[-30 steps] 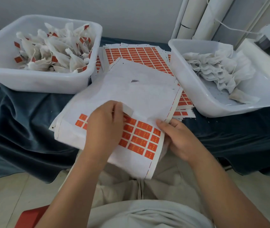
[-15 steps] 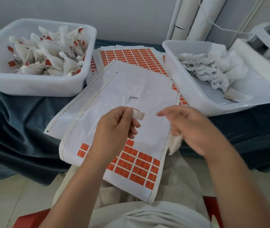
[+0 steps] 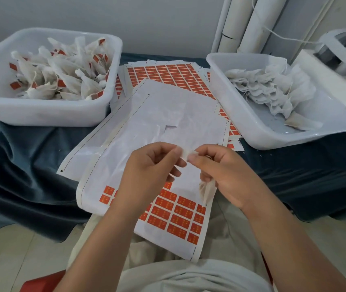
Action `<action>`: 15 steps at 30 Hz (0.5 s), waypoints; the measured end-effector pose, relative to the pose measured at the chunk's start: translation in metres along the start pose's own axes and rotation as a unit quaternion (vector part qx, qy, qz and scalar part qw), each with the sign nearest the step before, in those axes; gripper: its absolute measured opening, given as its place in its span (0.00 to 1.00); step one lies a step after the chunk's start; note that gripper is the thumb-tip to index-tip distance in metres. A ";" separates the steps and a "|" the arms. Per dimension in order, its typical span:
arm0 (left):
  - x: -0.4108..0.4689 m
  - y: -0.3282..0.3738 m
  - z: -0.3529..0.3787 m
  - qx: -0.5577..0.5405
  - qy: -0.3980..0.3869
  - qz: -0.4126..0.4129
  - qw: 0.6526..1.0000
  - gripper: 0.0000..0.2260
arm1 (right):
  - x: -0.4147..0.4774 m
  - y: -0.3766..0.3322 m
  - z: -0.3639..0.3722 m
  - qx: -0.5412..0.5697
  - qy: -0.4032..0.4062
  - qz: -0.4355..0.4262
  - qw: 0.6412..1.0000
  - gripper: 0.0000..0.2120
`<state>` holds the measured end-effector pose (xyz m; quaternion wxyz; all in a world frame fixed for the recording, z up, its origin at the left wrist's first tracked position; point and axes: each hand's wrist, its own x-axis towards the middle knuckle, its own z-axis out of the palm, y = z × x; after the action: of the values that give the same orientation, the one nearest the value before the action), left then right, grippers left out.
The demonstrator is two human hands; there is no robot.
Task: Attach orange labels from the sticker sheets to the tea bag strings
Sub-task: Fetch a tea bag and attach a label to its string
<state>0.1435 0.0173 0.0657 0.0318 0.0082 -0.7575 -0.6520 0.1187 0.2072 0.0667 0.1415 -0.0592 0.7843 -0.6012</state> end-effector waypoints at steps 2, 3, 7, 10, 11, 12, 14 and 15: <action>0.001 -0.003 -0.001 -0.032 0.049 -0.012 0.998 0.07 | 0.002 0.000 -0.001 0.067 -0.041 0.035 0.996 0.20; 0.001 -0.005 -0.001 -0.054 0.077 -0.021 0.995 0.07 | 0.004 0.001 0.000 0.116 -0.057 0.053 0.990 0.19; 0.005 -0.008 -0.003 -0.134 0.138 -0.065 0.979 0.09 | 0.007 0.005 0.003 0.221 -0.049 0.037 0.973 0.17; 0.007 -0.011 0.000 -0.159 0.153 -0.086 0.972 0.09 | -0.002 0.001 0.006 0.024 -0.011 -0.042 0.999 0.17; 0.007 -0.012 0.001 -0.160 0.157 -0.088 0.970 0.09 | -0.005 -0.001 0.007 -0.058 -0.001 -0.074 0.996 0.17; 0.008 -0.013 0.002 -0.160 0.162 -0.090 0.970 0.08 | -0.006 -0.003 0.007 -0.130 0.002 -0.100 0.986 0.16; 0.007 -0.015 0.004 -0.158 0.165 -0.086 0.970 0.08 | -0.010 -0.010 0.010 -0.230 0.008 -0.131 0.964 0.18; 0.007 -0.017 0.006 -0.154 0.165 -0.081 0.971 0.08 | -0.012 -0.014 0.012 -0.261 0.021 -0.144 0.954 0.20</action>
<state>0.1361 0.0199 0.0488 0.1041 0.1720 -0.6293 -0.7507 0.1329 0.1956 0.0788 0.0166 -0.1936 0.8998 -0.3906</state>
